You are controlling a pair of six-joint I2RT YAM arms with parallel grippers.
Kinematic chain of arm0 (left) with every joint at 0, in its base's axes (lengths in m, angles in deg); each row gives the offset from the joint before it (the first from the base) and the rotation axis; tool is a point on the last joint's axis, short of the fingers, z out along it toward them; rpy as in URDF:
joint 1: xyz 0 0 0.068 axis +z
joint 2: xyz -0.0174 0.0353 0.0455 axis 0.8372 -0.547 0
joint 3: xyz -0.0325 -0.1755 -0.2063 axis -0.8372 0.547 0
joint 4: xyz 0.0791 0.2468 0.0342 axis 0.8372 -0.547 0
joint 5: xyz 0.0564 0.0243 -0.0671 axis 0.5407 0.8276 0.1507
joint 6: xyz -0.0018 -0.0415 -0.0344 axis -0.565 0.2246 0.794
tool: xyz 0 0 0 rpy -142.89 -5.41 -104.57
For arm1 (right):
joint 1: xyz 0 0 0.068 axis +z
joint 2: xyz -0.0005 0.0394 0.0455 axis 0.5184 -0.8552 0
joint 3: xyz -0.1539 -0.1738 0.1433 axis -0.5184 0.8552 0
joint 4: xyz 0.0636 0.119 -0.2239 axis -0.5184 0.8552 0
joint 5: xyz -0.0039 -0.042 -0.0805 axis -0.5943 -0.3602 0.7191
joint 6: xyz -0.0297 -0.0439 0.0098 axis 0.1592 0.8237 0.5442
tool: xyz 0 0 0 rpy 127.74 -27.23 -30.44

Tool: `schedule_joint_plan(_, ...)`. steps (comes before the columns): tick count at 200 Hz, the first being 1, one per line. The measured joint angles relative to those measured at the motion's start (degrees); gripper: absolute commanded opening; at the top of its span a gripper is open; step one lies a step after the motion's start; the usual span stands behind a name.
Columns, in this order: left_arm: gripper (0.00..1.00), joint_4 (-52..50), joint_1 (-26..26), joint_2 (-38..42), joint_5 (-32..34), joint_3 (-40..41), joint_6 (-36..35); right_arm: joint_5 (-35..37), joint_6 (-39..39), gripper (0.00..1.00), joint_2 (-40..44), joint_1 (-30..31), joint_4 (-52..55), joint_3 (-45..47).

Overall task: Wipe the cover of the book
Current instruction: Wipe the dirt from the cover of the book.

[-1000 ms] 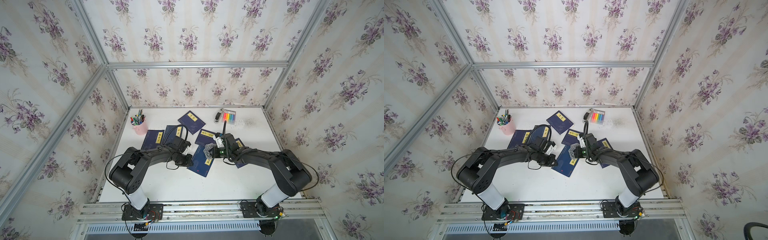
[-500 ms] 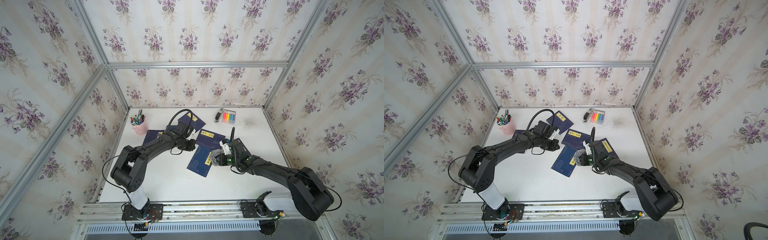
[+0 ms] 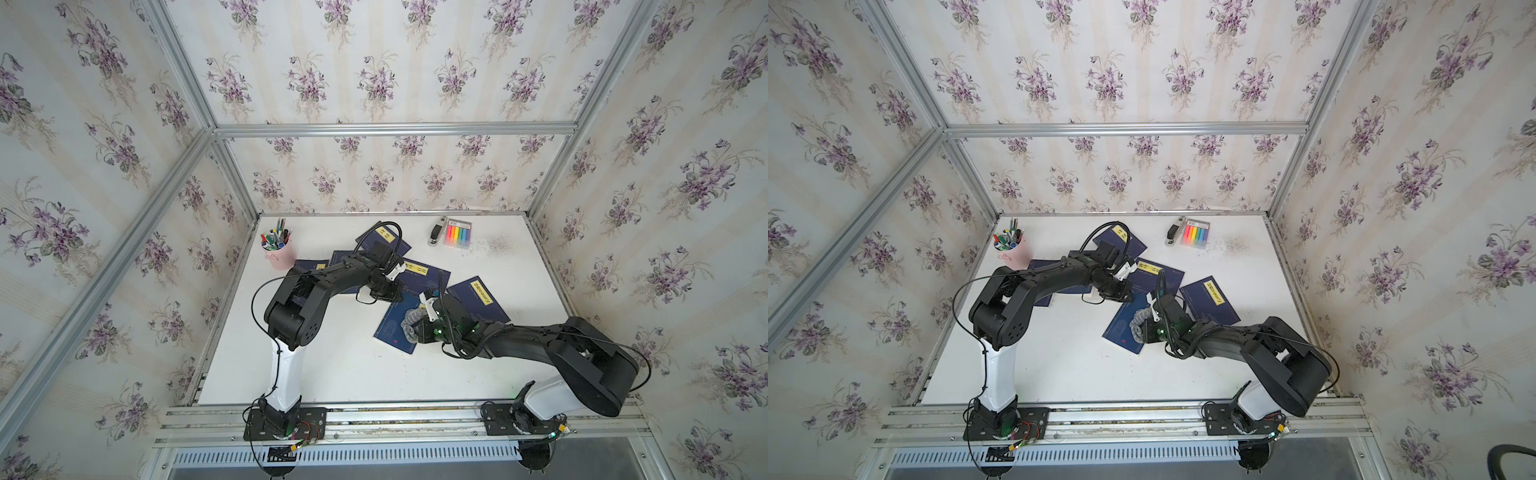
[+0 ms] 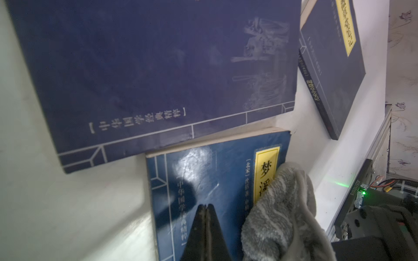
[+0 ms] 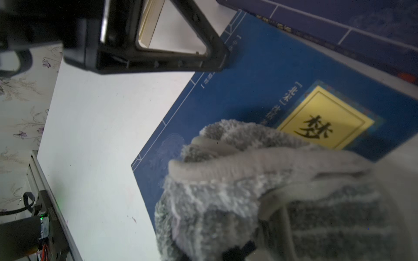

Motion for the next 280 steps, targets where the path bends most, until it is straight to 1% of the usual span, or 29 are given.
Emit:
schedule_joint_plan(24, 0.00, -0.6, 0.4, -3.0, -2.9, -2.3, 0.2, 1.9, -0.5, 0.00, -4.4, 1.9, 0.0, -4.6)
schedule_joint_plan(58, 0.00, -0.2, 1.0, -7.6, -9.3, -5.6, 1.4, 5.3, -0.3, 0.00, -11.0, 5.4, 0.1, -11.3)
schedule_joint_plan(76, 0.00, -0.2, 1.7, -8.1, -12.2, -5.8, 1.7, 7.5, -0.4, 0.00, -13.3, 6.1, -1.0, -12.8)
schedule_joint_plan(100, 0.00, 0.7, 2.3, -8.2, -13.4, -5.3, 1.9, 8.7, -0.4, 0.00, -13.9, 7.0, -2.9, -12.4)
schedule_joint_plan(140, 0.00, 1.0, 3.0, -8.9, -15.4, -5.1, 3.0, 5.9, 0.0, 0.00, -11.6, 7.0, -4.0, -9.0)
schedule_joint_plan(151, 0.00, 1.0, 3.1, -9.0, -15.5, -5.2, 3.0, 3.9, 0.2, 0.00, -11.3, 5.4, -4.2, -8.4)
schedule_joint_plan(175, 0.00, 0.9, 3.1, -9.2, -15.5, -5.3, 3.0, -1.2, 0.2, 0.00, -11.2, -1.2, -6.7, -6.4)
schedule_joint_plan(202, 0.00, 0.8, 3.1, -9.4, -15.7, -5.4, 3.0, -3.0, 1.7, 0.00, -11.5, -2.7, -6.1, -7.0)
schedule_joint_plan(216, 0.00, 0.6, 3.1, -9.6, -15.8, -5.6, 3.0, -3.9, 2.5, 0.00, -11.8, -2.6, -5.9, -7.1)
schedule_joint_plan(234, 0.00, 0.4, 3.2, -9.8, -16.2, -5.7, 3.0, -3.3, 3.9, 0.00, -11.8, -1.4, -5.5, -7.5)
schedule_joint_plan(262, 0.00, 0.3, 3.4, -10.0, -16.5, -5.8, 3.0, -3.7, 5.8, 0.00, -12.5, 3.8, -4.1, -9.0)
schedule_joint_plan(280, 0.00, 0.3, 3.4, -10.0, -16.5, -5.8, 3.0, -5.0, 6.2, 0.00, -12.6, 6.0, -3.2, -9.4)
